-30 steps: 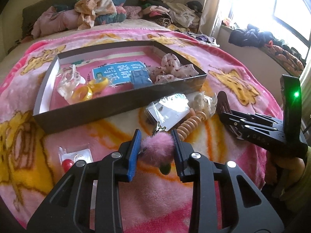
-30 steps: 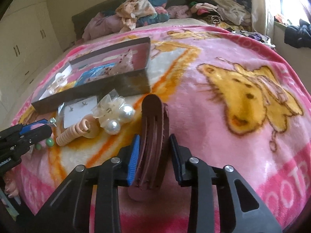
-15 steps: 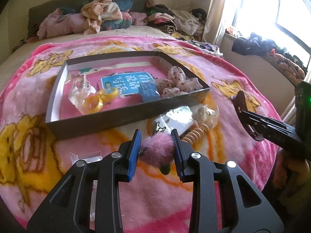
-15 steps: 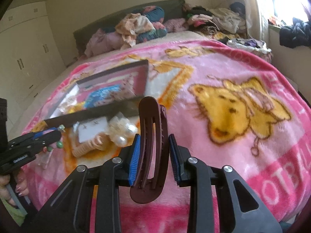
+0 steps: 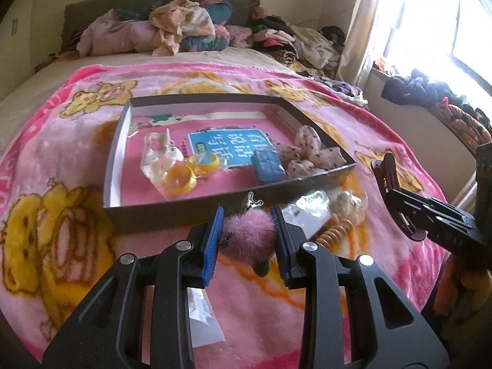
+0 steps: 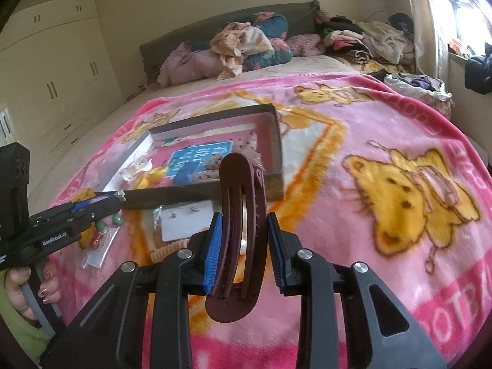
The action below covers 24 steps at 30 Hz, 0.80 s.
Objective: Organize jewelry
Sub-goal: 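Carry the pompom keychain over the gray tray with left tool while right tool carries the comb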
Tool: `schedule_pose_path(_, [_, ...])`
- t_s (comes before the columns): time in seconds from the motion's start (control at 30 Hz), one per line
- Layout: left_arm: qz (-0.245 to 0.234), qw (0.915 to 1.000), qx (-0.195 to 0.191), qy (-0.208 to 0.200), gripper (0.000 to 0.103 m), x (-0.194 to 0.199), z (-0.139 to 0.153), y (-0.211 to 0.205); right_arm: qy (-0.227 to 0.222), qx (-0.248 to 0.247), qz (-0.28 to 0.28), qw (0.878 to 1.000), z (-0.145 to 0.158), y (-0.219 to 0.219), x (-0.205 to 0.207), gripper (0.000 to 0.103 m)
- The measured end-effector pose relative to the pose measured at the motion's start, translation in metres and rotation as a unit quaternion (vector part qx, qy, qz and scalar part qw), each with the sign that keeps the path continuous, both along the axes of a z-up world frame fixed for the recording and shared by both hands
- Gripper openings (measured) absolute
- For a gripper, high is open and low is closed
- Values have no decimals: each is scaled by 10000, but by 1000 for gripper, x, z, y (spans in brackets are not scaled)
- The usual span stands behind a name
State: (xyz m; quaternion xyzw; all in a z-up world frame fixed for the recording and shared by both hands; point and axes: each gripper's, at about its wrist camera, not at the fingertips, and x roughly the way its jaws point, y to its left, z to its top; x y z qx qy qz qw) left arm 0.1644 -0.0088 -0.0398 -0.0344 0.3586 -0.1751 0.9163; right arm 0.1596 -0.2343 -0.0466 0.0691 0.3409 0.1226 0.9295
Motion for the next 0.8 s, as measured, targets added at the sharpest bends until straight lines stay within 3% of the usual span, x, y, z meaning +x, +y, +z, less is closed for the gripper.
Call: schedule_pose_path(0.8, [233,9995,-131,-159,24,46,16,3,-161,-103,178,9997,15,21,56,28])
